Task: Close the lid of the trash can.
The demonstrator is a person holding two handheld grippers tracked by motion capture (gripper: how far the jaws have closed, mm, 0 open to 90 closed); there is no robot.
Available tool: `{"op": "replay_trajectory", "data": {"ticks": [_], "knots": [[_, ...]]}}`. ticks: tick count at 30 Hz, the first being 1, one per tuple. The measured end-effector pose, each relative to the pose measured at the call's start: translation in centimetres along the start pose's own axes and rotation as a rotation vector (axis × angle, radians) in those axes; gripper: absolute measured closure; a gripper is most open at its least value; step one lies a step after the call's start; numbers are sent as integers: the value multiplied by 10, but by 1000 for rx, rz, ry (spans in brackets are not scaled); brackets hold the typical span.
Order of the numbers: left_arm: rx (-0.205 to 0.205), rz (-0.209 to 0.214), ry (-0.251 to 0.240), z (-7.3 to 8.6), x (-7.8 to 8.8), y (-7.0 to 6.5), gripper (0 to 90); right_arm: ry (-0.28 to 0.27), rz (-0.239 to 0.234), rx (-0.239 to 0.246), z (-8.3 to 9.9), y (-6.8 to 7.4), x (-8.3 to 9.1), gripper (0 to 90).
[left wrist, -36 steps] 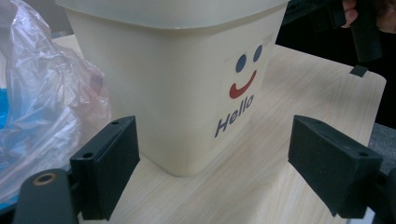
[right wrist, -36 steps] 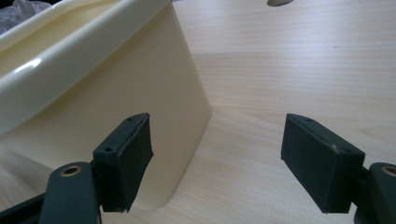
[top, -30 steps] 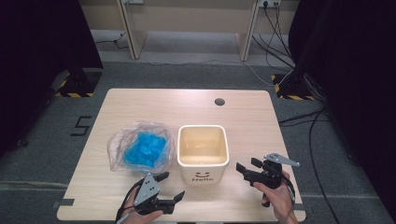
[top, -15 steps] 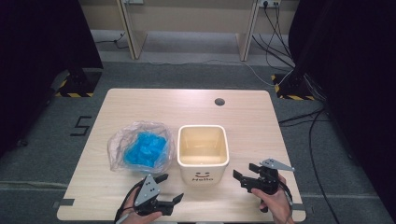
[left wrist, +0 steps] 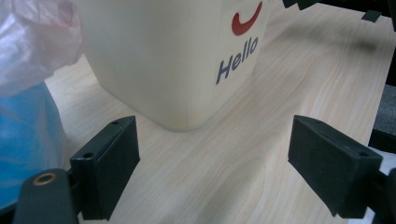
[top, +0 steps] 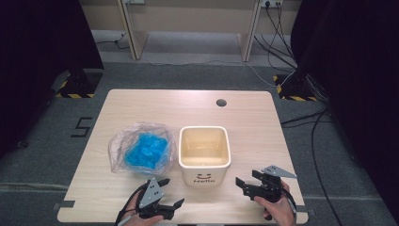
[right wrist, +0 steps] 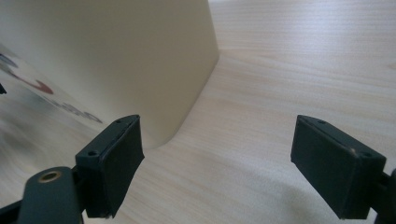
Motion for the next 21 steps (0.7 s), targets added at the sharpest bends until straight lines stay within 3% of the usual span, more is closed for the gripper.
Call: {"op": "replay_trajectory", "data": {"ticks": [9, 21], "knots": [[-2, 17, 39, 7, 0, -2, 156, 41, 17, 50, 13, 9, 0, 170], [-11, 14, 58, 14, 3, -3, 155, 69, 16, 51, 29, 11, 3, 171]]}}
Point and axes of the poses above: each handheld gripper's, and its own axes: x roughly backward along the jaws, z roughly out of its underside, y roughly to its left, the point moved 7 cm from there along -x, roughly forward along the jaws, and after that the axes turned 9 degrees about y, right-handed, at the moved point
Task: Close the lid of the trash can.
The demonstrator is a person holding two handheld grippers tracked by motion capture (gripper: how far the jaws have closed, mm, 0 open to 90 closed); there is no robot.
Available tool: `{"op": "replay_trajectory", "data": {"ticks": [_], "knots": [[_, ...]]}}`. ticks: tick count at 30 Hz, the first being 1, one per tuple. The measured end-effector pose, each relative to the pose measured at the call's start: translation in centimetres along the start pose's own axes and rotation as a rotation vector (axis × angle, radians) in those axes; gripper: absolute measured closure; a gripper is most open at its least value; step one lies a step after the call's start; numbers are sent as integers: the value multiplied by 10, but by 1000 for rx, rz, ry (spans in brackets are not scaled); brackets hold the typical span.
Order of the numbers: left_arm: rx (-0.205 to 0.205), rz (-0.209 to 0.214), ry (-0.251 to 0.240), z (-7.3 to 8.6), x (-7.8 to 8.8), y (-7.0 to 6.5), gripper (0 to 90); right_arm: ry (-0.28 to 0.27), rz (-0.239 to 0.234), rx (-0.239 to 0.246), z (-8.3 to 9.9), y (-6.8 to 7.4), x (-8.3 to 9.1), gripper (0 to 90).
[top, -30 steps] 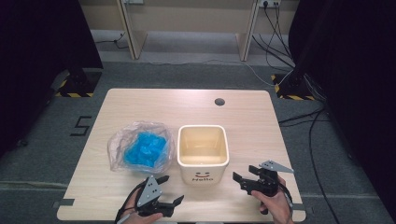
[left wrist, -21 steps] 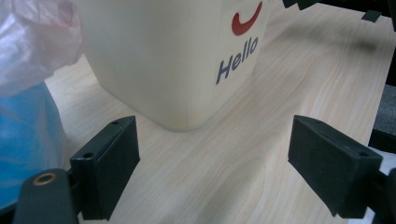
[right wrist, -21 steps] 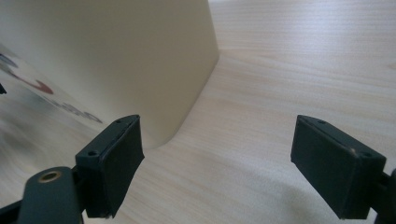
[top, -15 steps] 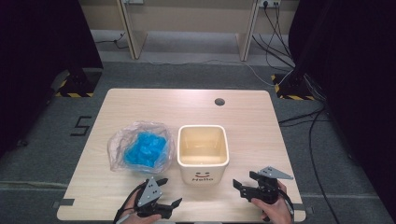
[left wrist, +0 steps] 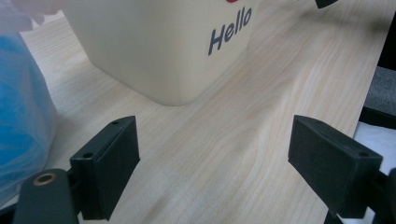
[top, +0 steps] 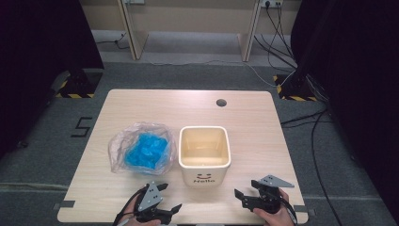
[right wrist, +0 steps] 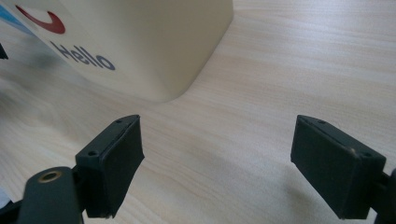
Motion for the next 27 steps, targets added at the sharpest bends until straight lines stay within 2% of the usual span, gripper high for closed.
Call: {"op": "replay_trajectory", "data": {"ticks": [7, 16, 27], "knots": [[5, -7, 20, 5, 0, 3, 155, -6, 31, 18, 5, 1, 5, 173], [-3, -5, 37, 7, -3, 2, 154, -7, 35, 12, 8, -1, 8, 174], [-2, -6, 36, 6, -4, 2, 154, -9, 38, -6, 8, -8, 7, 177]]}}
Point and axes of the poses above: each handheld gripper's, and its own axes: x roughly backward along the jaws, z roughly out of its underside, y roughly to its left, the point moved 7 cm from there along -x, roughly forward along the jaws, and after that the axes turned 9 degrees about y, right-handed, at the moved point
